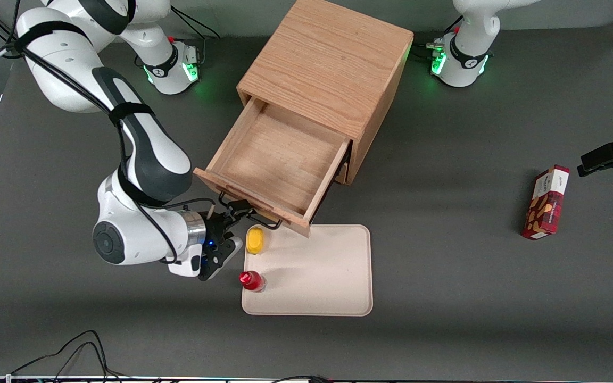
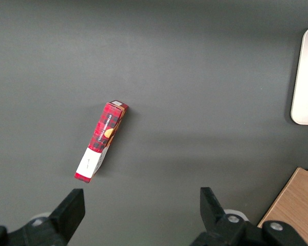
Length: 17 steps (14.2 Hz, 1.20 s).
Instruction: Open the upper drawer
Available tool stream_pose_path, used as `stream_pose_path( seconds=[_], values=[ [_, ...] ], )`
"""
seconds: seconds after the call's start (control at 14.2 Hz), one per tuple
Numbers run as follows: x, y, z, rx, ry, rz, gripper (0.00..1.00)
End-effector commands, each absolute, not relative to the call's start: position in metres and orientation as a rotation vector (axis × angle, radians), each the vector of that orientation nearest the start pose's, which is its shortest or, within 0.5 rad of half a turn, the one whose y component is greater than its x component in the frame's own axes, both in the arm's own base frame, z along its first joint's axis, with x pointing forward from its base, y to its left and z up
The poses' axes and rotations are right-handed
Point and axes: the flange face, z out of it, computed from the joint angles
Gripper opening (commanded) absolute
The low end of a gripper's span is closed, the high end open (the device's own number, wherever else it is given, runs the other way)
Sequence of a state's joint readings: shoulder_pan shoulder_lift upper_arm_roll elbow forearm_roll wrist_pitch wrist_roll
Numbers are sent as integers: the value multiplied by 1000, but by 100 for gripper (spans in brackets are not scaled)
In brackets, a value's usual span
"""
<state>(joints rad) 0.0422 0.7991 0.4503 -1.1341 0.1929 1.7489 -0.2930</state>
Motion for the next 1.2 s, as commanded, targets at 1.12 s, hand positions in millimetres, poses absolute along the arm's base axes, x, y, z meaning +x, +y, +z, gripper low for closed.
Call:
stream_pose_path(
  seconds=[1.12],
  values=[
    [573, 201, 687, -2997, -751, -114, 100]
  ],
)
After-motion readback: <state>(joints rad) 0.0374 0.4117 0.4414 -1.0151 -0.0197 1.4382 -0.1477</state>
